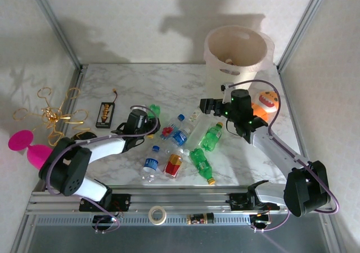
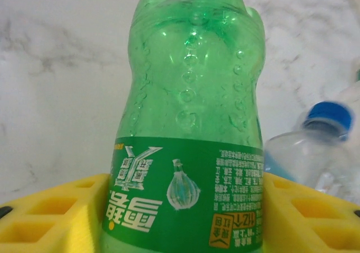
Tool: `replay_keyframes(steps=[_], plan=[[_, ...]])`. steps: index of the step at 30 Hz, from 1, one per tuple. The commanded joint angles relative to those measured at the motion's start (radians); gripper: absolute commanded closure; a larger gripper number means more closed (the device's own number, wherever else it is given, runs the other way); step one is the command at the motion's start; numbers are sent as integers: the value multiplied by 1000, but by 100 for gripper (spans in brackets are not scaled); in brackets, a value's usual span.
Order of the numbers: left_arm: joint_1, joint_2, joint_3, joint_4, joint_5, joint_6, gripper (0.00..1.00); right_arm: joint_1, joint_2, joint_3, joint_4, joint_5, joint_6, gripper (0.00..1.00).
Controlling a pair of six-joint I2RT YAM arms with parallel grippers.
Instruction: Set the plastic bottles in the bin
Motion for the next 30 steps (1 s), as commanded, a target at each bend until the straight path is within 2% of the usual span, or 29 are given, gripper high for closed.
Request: replay_keyframes(steps=[1, 6, 14, 22, 30], plan=[[-7, -84, 10, 11, -33, -11, 65, 8, -40, -24, 49, -62, 6, 1], [-9, -211, 4, 56, -5, -31, 67, 8, -65, -45, 88, -116, 42, 1], [-61, -347, -17, 243, 170, -19, 68, 11, -47, -57, 243, -319, 185, 1], [-145, -358, -26, 327, 217, 17, 69, 87, -14, -73, 458, -393, 307, 1], [-226, -306, -6, 338, 208, 50, 70, 140, 40, -52, 560, -384, 337, 1]])
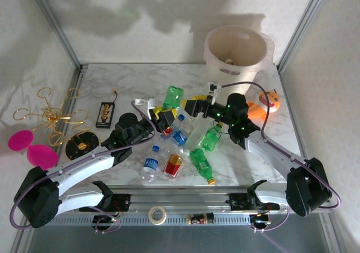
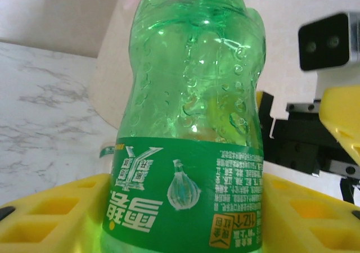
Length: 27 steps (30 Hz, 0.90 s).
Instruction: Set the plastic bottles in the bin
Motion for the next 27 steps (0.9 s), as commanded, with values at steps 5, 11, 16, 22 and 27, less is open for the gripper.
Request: replay_keyframes(steps=[5, 11, 16, 22, 27], plan=[[-57, 33, 14, 41, 1, 47, 70, 35, 81, 31, 114, -32, 48, 4], [-64, 42, 18, 38, 1, 56, 70, 46, 119, 37, 132, -36, 61, 11], [-66, 55, 21, 30, -6, 62, 70, 47, 138, 35, 163, -50, 85, 22], [-67, 63, 23, 33, -5, 60, 69, 46, 160, 41, 198, -65, 107, 31], [-67, 49, 11, 37, -34, 57, 58, 47, 157, 37, 194, -65, 100, 48]])
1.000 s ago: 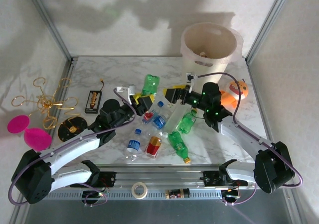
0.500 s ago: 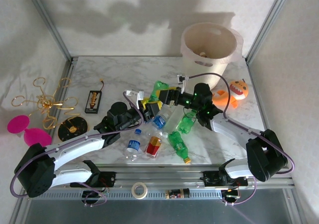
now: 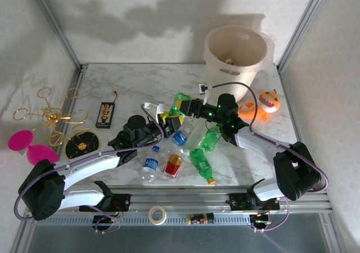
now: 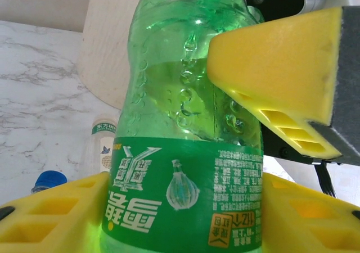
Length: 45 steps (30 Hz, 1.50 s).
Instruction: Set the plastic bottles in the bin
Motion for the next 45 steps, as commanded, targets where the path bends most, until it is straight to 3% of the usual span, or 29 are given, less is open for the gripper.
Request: replay_keyframes(steps=[1, 12, 19, 30, 37, 45], plan=[[-8, -20, 7, 36, -27, 15, 54, 7, 0, 30, 34, -19, -10, 49], [-7, -57, 7, 50, -112, 33, 1, -16, -40, -2, -43, 62, -42, 56], [15, -98, -22, 46, -197, 37, 0, -83, -108, -3, -175, 140, -95, 57], [144, -85, -73, -112, -463, -163, 0, -216, -218, 182, -465, 325, -286, 58], [185, -62, -116, -132, -484, -244, 0, -280, -170, 397, -509, 383, -383, 58], [188, -33, -121, -131, -450, -274, 0, -353, 10, 641, -501, 427, -461, 58]])
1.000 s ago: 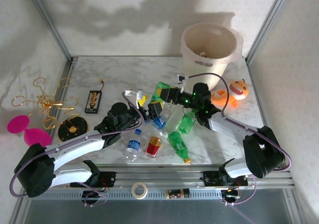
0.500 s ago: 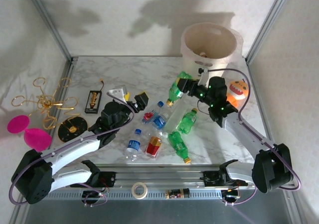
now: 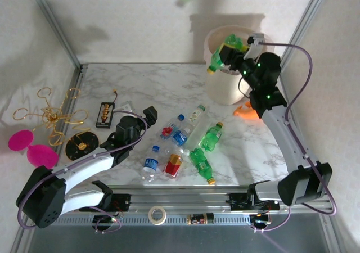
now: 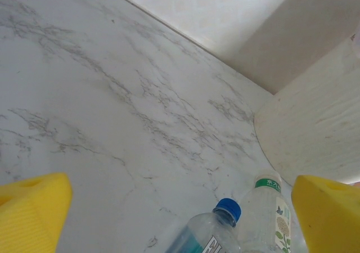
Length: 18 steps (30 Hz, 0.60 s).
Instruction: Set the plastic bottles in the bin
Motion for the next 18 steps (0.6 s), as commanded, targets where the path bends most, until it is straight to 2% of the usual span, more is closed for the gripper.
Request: replay_keyframes(steps=[1, 15, 18], plan=[[8, 19, -11, -2, 13, -38, 1, -29, 80, 84, 6, 48, -52, 58], [8, -22, -41, -23, 66, -83, 0, -96, 413, 372, -70, 83, -43, 58], [8, -43, -49, -32, 66, -83, 0, -125, 437, 413, -100, 32, 16, 58]])
